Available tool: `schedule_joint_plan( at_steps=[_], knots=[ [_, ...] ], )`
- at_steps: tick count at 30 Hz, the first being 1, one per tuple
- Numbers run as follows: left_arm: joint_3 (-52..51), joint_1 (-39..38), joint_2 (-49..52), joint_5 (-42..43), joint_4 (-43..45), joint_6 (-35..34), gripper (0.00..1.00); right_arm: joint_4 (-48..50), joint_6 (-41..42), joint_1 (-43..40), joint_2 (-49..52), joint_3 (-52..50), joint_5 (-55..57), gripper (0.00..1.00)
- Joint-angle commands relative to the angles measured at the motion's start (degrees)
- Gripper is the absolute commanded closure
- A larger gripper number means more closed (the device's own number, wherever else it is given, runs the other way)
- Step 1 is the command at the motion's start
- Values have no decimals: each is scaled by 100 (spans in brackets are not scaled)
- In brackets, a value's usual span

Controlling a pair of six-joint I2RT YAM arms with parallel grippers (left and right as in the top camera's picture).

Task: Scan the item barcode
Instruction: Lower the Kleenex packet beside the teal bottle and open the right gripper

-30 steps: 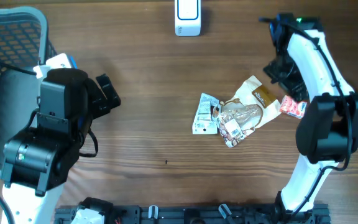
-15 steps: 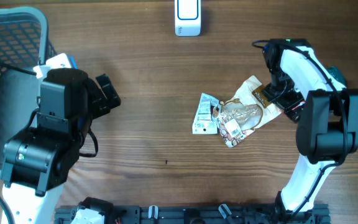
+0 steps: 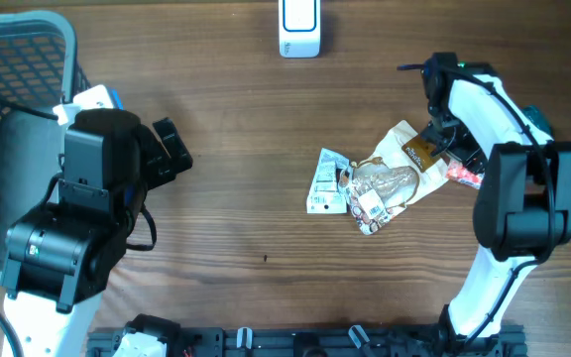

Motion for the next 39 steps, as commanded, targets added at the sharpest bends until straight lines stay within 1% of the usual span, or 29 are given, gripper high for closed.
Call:
schedule_joint_plan(
  at_steps=[1, 6, 9, 12, 17, 23, 28, 30, 33, 34, 36, 39],
  knots=[
    [48, 37, 2, -94, 15, 109, 0, 332, -800, -251, 83, -382, -284, 0],
    [48, 37, 2, -94, 13, 109, 0, 363, -1093, -450, 83, -483, -328, 0],
    [48, 37, 2, -94, 13, 109, 0, 573, -1425, -452, 83, -492, -356, 0],
    [48, 37, 2, -94, 15, 109, 0, 905, -1967, -455, 85, -575, -673, 0],
    [48, 37, 2, -94, 13, 109, 0, 1368, -1980, -466, 85, -1025, -800, 0],
    [48, 37, 2, -94, 13, 109, 0, 1366, -1943, -463, 85, -1060, -824, 0],
    [48, 37, 2, -94, 15, 109, 0, 1338, -1963, -463, 85, -1091, -1211, 0],
    [48, 37, 2, -94, 15, 109, 0, 1394, -1952, -463, 85, -1215, -1222, 4],
    [48, 37, 2, -94, 13, 109, 0, 1467, -1952, -463, 85, -1274, -1224, 4],
    [48, 37, 2, -94, 13, 109, 0, 1471, -1947, -463, 85, -1274, -1226, 7],
    [48, 37, 2, -94, 13, 109, 0, 1471, -1943, -463, 85, -1276, -1259, 16],
    [48, 37, 2, -94, 15, 109, 0, 1458, -1943, -463, 85, -1276, -1373, 28]
  ],
)
